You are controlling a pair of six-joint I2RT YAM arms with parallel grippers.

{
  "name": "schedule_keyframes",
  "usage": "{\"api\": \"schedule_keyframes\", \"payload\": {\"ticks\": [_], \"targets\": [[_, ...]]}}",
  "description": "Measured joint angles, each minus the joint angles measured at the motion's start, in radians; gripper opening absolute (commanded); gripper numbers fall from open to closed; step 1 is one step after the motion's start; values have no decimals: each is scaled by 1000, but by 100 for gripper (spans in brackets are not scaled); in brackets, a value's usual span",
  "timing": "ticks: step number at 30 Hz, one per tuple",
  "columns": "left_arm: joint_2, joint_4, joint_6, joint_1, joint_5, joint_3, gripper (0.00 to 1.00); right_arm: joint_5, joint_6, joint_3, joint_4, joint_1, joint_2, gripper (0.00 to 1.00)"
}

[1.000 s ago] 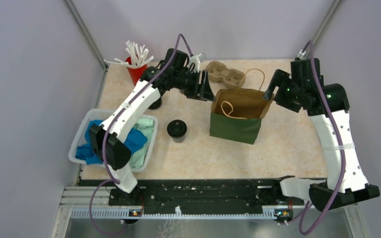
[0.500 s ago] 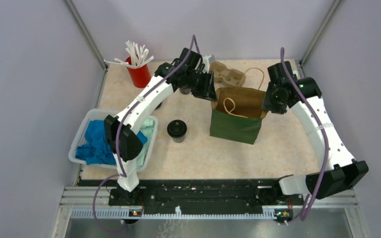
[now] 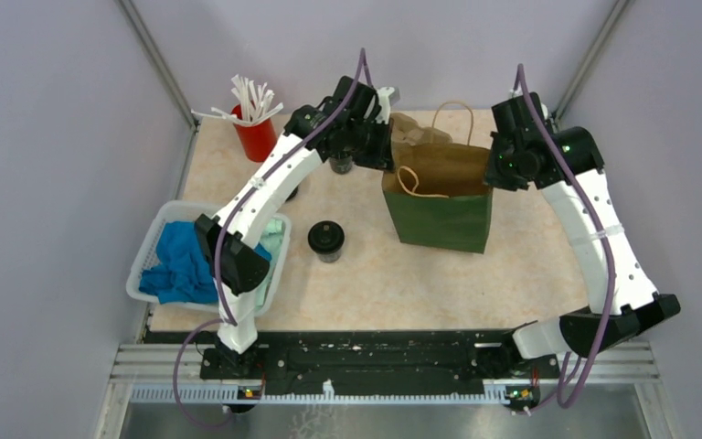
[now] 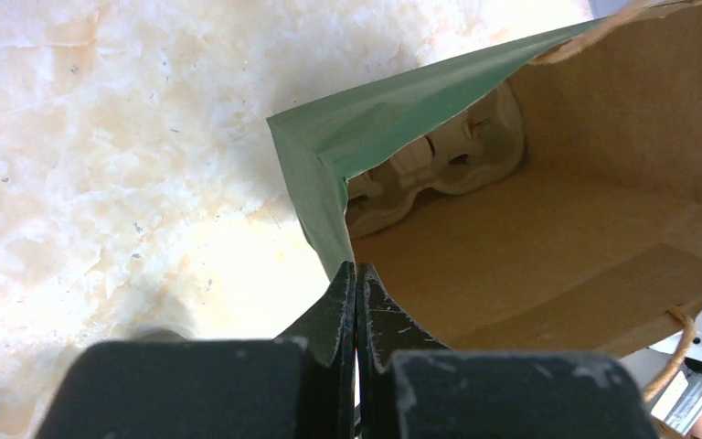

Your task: Pack the takeout coffee

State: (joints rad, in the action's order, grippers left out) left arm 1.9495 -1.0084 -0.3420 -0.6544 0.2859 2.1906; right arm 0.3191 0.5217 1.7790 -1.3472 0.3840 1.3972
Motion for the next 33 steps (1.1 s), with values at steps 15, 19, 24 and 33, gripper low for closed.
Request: {"api": "schedule_keyframes", "payload": {"ticks": [15,19,24,33], "targets": [[-119,19,8,6,6,5,60,-96,27,143,-74,0,-15,61],[-142,16,5,30,8,-66,70,-96,28,5,-65,1,-27,77],[-161,23,4,68,11,-105,74,-93,37,-39,-40,1,-38,80],[-239,72,-4,70,42,-190,86,-69,-3,-38,-10,1,-60,99]]}}
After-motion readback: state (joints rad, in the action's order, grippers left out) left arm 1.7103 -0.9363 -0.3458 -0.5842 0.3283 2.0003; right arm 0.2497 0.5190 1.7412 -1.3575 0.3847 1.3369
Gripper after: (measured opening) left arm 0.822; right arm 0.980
